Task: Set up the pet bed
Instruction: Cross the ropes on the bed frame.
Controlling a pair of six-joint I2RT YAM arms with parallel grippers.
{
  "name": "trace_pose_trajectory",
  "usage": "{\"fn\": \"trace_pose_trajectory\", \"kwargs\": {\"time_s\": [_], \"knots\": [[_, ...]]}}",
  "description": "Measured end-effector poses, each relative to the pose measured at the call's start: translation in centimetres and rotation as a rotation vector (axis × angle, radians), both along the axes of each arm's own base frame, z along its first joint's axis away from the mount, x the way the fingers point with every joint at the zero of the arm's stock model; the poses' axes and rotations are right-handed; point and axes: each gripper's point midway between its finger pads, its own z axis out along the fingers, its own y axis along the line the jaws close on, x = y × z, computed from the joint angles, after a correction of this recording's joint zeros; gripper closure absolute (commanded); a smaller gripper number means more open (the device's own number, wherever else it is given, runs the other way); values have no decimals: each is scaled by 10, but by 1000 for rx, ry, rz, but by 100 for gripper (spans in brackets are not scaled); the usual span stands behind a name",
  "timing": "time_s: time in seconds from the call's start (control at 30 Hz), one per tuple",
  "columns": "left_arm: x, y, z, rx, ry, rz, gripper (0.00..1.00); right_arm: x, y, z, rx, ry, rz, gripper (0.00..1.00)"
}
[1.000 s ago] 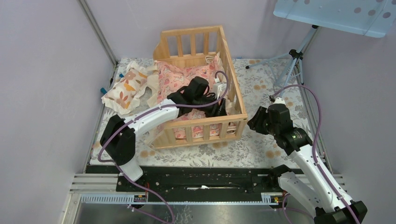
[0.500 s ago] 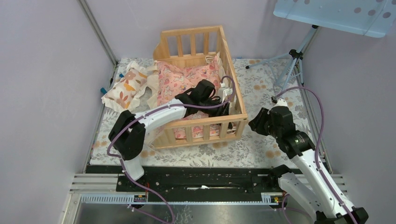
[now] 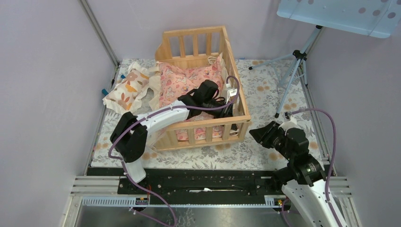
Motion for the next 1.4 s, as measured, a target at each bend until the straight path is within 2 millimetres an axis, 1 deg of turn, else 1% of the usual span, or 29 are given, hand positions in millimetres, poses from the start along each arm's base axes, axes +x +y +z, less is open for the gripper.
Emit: {"fn": "trace_pose_trajectory", "kwargs": {"time_s": [0.1,0.2,0.37,0.57,0.7,0.9,1.03,1.23,1.3,1.4], "knots": [[-1,0,1,-3,1,-5,83,-6,9,-7,83,16,20,69],[-1,0,1,-3,1,-5,82,-9,15,-9,169,14,26,70],[0,-1,2,-4,9,4,77,-10,19,-16,288,4,6,71],[4,-2,5,-3,15,26,76,-8,26,-31,356,51,8,71],[12,-4,9,-15,12,48,76,-10,37,-33,389,79,65,70],[25,-4,6,-8,21,84,76,-16,51,-31,440,86,155,69],[28,-4,4,-3,25,96,76,-11,54,-30,490,65,160,68],[33,-2,3,-1,23,110,75,-4,59,-33,520,88,151,66],[37,0,3,2,24,120,75,2,57,-32,524,83,123,66],[43,4,2,7,24,140,75,17,50,-33,525,62,46,66]]}}
